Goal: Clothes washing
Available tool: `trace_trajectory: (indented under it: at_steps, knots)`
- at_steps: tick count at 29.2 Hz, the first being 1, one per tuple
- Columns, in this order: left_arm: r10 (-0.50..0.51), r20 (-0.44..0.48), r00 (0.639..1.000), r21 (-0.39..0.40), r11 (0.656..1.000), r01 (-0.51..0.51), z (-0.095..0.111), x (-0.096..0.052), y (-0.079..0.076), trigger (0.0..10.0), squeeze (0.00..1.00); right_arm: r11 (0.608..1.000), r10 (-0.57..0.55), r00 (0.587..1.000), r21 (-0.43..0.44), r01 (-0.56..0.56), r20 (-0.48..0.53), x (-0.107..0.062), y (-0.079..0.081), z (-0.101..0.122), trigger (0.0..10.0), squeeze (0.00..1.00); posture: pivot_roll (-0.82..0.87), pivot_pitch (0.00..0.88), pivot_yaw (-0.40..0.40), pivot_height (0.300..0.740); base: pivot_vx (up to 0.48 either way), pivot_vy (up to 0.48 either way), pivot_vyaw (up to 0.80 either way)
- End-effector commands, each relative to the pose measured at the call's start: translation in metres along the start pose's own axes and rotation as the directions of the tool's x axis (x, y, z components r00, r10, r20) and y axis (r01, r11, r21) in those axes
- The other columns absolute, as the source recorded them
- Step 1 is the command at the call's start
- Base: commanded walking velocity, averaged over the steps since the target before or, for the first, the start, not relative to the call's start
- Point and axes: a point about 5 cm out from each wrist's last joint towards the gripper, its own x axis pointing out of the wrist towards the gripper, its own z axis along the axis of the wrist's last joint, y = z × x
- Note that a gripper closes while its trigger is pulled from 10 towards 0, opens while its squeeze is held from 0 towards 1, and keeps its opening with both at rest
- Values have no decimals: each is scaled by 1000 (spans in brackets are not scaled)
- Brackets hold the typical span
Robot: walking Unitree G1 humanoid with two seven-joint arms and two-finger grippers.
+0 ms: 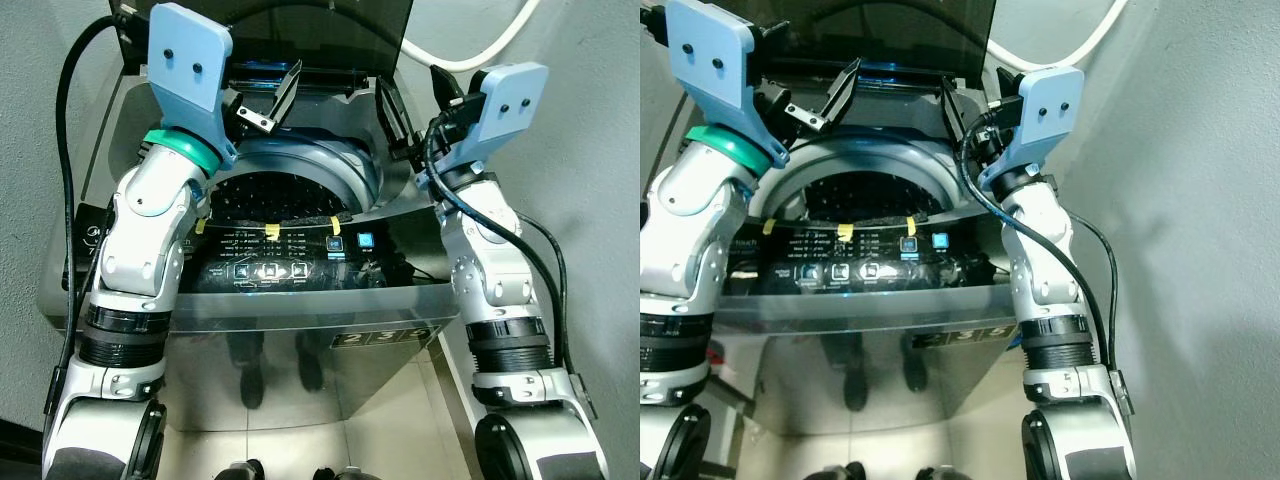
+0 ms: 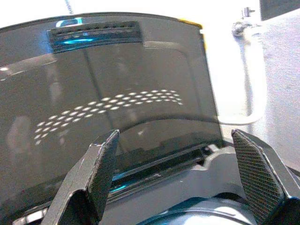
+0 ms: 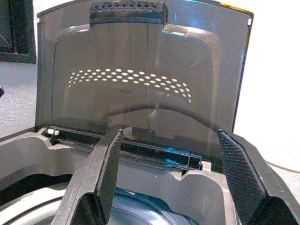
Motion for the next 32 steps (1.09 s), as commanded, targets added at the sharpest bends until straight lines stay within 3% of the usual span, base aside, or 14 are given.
trace_trajectory:
  at_steps: [1,4,9,32]
  knots:
    - [21,-16,1000,-7,1000,-22,-5,-2,3,10000,0,1000,-9,1000,6,9,5,-3,0,1,10000,0,42,90,-16,740,0,0,0]
    - [86,-36,996,-47,995,-88,-9,-4,15,10000,0,1000,-18,1000,7,18,-1,-3,-1,0,10000,0,42,93,-20,740,0,0,0]
    - [128,-48,991,-64,989,-131,-11,-6,22,10000,0,1000,-22,1000,10,22,1,-3,-1,0,10000,0,38,93,-24,740,0,0,0]
    - [161,-47,986,-63,985,-163,-10,-7,23,10000,0,1000,-6,1000,-5,6,-4,-2,4,1,10000,0,36,99,-28,740,-285,0,0]
